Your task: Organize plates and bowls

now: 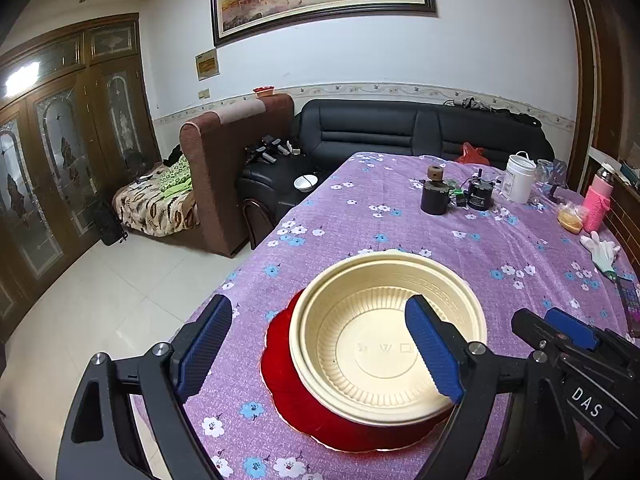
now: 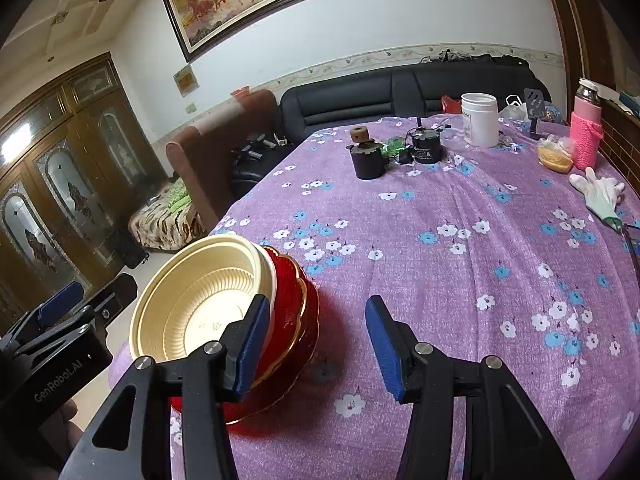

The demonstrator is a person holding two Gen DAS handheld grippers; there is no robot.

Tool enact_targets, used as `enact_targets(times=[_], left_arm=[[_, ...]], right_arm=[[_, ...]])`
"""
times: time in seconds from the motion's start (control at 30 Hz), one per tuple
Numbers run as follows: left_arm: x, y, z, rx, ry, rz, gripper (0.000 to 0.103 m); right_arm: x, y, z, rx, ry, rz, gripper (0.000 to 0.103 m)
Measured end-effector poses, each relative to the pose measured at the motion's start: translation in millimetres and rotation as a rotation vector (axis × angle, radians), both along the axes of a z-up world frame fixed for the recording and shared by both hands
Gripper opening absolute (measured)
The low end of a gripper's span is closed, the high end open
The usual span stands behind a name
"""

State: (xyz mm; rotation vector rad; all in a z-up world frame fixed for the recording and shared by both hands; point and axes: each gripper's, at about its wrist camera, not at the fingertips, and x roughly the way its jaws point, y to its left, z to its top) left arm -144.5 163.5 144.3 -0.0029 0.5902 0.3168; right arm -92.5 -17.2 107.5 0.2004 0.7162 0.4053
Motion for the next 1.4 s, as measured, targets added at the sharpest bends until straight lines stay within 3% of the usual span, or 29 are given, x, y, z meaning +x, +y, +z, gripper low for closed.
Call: enact_targets(times=[1.4], left_arm=[[-72, -32, -6, 0.046, -0.025, -0.054, 0.092]], right_arm=[[-83, 3, -2, -0.097, -0.097, -0.031, 0.061]])
